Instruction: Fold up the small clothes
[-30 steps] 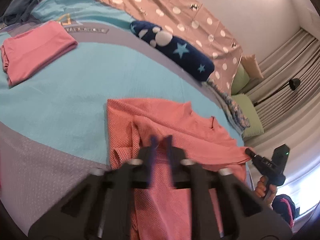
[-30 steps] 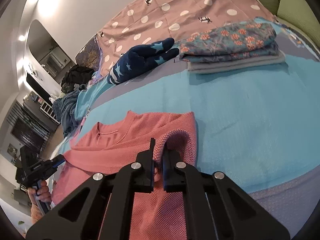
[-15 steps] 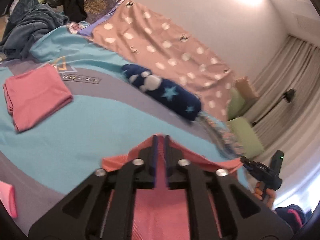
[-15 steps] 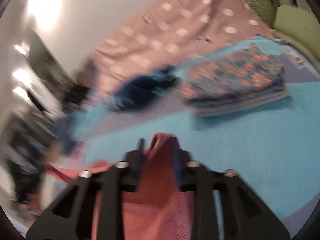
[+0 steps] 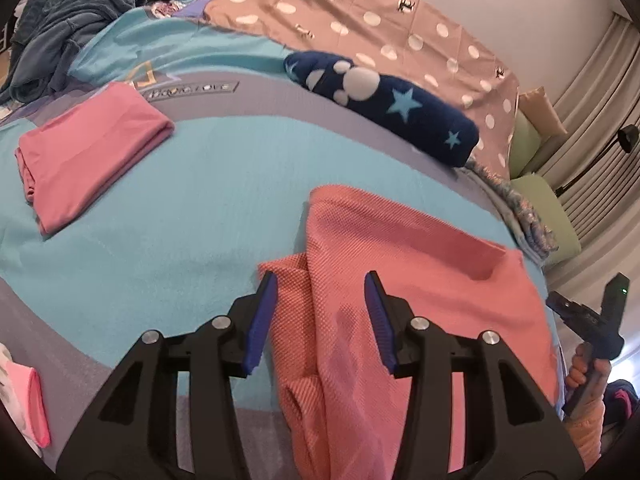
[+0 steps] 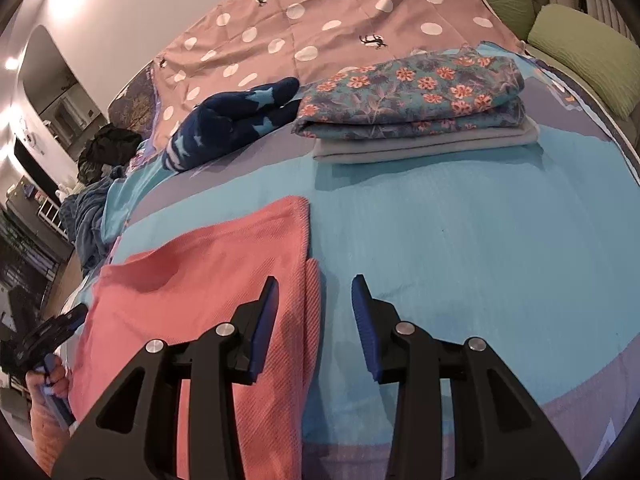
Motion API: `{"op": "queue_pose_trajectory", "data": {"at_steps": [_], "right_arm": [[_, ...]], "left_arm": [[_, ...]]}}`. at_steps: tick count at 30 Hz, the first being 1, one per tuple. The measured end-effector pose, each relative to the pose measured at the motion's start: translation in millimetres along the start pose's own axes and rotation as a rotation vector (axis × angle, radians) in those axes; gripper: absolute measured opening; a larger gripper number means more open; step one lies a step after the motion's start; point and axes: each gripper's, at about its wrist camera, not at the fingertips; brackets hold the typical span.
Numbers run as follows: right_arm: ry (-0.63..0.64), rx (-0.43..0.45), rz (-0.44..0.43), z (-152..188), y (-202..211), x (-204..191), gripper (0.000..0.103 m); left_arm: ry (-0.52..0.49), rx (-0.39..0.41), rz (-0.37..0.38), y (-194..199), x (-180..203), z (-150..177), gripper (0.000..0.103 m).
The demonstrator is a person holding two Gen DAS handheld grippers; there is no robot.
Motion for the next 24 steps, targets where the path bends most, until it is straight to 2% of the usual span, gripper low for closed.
{"op": "queue_pose_trajectory", "data": {"at_steps": [4, 7, 8, 9, 10, 11, 12, 14, 15, 16, 17, 18, 20, 21, 22, 23, 24], "right_arm": [[0.038, -0.004, -0.011, 4, 5, -8, 0.039], [0.055, 0.000, -0.009, -4, 1, -14, 0.039], [0.057, -0.003, -0.016, -8, -2, -15, 0.040], [0.062, -0.011, -0.026, -13, -8, -17, 0.042], [0.069, -0.020, -0.024, -21, -17, -18, 0.044], [0.073, -0.024, -0.012, -26, -24, -17, 0.044], [0.077, -0.031, 0.003, -33, -33, -16, 0.045], [0.065, -0.070, -0.005, -45, -54, -12, 0.047], [0.053, -0.097, -0.017, -47, -64, -10, 0.045], [0.043, -0.135, -0.034, -49, -74, -8, 0.015], [0.039, -0.144, -0.035, -49, -78, -7, 0.004], [0.030, -0.134, -0.035, -49, -78, -6, 0.004], [-0.015, -0.055, -0.083, -50, -62, -1, 0.004], [-0.031, -0.021, -0.097, -50, -52, 1, 0.006], [-0.040, 0.008, -0.101, -48, -42, 3, 0.012], [-0.050, 0.035, -0.074, -43, -28, 7, 0.020], [-0.051, 0.039, -0.054, -37, -16, 9, 0.035]], "left_arm": [[-0.013, -0.013, -0.012, -11, 3, -11, 0.045], [-0.017, -0.032, 0.006, -22, 7, -26, 0.042], [-0.013, -0.041, 0.011, -26, 7, -30, 0.039], [-0.006, -0.060, 0.022, -32, 8, -34, 0.029], [0.003, -0.080, 0.037, -37, 7, -38, 0.013], [0.006, -0.090, 0.033, -41, 8, -41, 0.007], [0.003, -0.084, 0.029, -41, 10, -42, 0.003], [-0.016, -0.041, 0.038, -33, 17, -44, 0.003], [-0.019, -0.021, 0.045, -28, 19, -45, 0.003], [-0.015, 0.000, 0.049, -24, 21, -46, 0.003], [-0.008, 0.017, 0.041, -21, 21, -48, 0.003], [-0.002, 0.031, 0.006, -20, 20, -49, 0.003], [0.016, 0.048, -0.057, -17, 13, -49, 0.007], [0.034, 0.051, -0.060, -13, 9, -46, 0.014], [0.051, 0.049, -0.045, -7, 3, -43, 0.028], [0.067, 0.051, -0.016, 3, -1, -36, 0.035], [0.067, 0.056, 0.003, 12, -3, -30, 0.044]]}}
Point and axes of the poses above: each gripper's, at about its wrist camera, not at the fingertips, and y roughly against the way its jaws point, x to its right, z to its underside, and after that the axes turned 5 degrees about -z, right-handed
